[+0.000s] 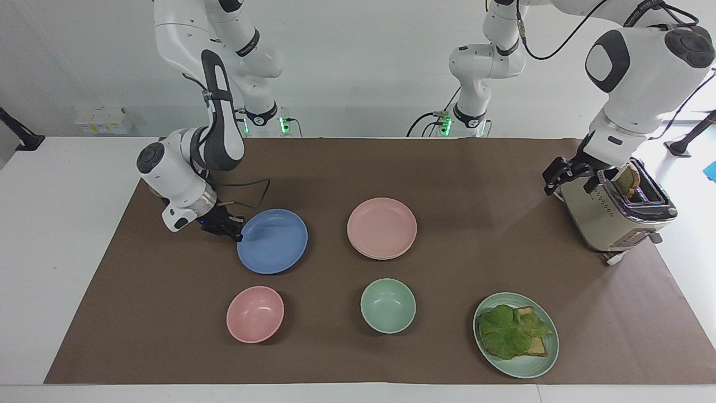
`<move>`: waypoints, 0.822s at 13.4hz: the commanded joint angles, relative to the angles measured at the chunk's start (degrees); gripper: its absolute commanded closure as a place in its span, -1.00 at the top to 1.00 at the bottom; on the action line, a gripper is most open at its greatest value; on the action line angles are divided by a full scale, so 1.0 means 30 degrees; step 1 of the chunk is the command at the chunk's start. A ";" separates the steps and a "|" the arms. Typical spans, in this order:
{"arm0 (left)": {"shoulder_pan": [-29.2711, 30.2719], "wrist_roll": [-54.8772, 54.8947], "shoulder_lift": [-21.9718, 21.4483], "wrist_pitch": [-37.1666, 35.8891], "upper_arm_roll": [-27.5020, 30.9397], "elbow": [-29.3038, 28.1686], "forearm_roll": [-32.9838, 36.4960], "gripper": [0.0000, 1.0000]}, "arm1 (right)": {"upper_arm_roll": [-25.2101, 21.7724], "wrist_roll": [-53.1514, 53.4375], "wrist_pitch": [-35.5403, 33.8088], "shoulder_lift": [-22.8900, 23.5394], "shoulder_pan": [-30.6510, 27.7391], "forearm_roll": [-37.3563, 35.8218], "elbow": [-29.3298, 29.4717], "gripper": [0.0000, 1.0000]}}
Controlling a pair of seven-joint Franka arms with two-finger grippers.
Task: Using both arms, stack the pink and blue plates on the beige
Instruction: 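Grasp the blue plate with the right gripper and slide it onto the pink plate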
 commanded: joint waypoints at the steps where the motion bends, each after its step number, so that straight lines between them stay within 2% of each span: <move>1: 0.0186 0.0116 -0.0089 -0.0238 -0.0127 0.0035 0.0340 1.00 | 0.0173 -0.0387 -0.0483 -0.0184 -0.0275 0.1481 0.0099 -1.00; 5: 0.0186 0.0116 -0.0089 -0.0238 -0.0127 0.0035 0.0311 1.00 | 0.0376 -0.0300 -0.2446 -0.2142 0.0105 0.1543 0.0392 -1.00; 8: 0.0186 0.0116 -0.0089 -0.0238 -0.0127 0.0035 0.0311 1.00 | 0.0407 0.1215 -0.2421 -0.2764 0.2150 0.1543 0.0480 -1.00; 11: 0.0186 0.0116 -0.0060 -0.0238 -0.0127 0.0035 0.0311 1.00 | 0.0378 0.4141 -0.0873 -0.2793 0.5049 0.1223 0.0481 -1.00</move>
